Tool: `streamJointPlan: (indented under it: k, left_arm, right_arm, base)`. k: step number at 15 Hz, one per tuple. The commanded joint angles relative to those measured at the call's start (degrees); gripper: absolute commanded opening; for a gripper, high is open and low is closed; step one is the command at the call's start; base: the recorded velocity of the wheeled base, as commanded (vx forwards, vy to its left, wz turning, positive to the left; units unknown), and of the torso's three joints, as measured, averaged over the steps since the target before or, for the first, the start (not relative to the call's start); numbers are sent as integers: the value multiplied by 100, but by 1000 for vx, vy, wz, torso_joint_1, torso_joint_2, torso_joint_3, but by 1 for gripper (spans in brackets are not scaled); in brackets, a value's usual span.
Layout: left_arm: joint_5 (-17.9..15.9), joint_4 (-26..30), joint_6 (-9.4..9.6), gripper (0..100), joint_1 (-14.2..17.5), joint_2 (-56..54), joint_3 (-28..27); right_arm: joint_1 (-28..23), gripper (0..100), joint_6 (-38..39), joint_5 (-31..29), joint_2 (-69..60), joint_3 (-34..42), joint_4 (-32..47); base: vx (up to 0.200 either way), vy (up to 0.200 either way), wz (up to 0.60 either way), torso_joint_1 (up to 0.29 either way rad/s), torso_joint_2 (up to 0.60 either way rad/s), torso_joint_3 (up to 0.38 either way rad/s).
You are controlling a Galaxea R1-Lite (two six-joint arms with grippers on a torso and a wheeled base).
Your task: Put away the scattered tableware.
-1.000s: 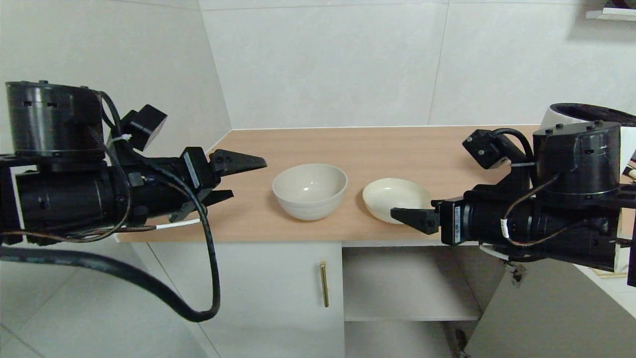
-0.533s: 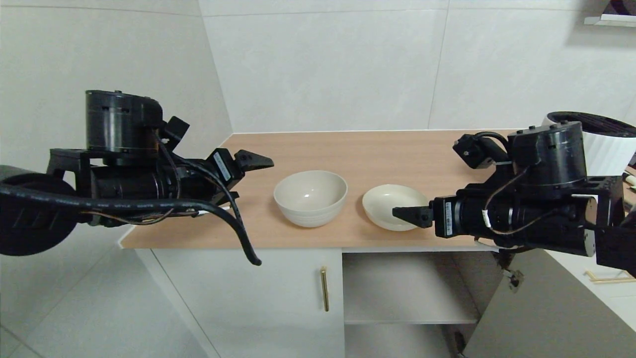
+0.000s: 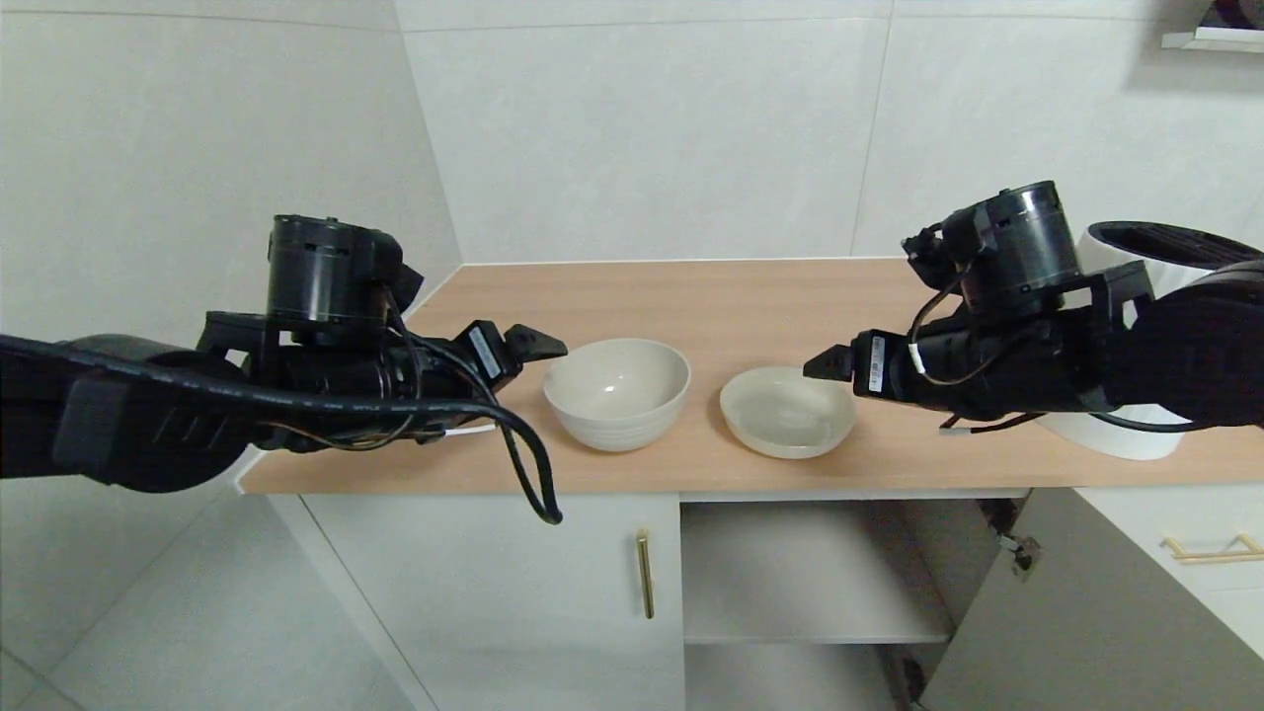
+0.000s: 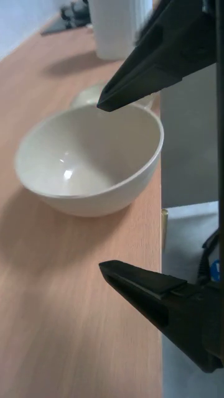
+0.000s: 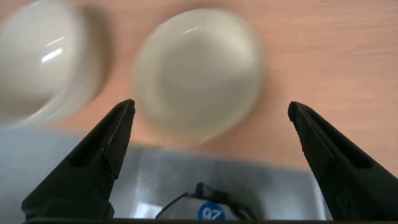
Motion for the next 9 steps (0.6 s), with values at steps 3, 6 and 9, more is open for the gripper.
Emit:
streamJointPlan:
  k: [3,6,9]
  left_arm:
    - [12,-10,0,100,-31,366,-90]
    - [12,-27,0,100,-93,437,-133]
    - [3,-27,0,100,-128,454,-133]
  right_arm:
    - [-96,100,7,-19,359,-95,-3]
    - [-96,100,7,-19,368,-95,-3]
    - [-96,100,7,-19,377,-95,-3]
  base:
    - [0,0,0,0,0,0]
    - [0,0,0,0,0,0]
    - [0,0,0,0,0,0]
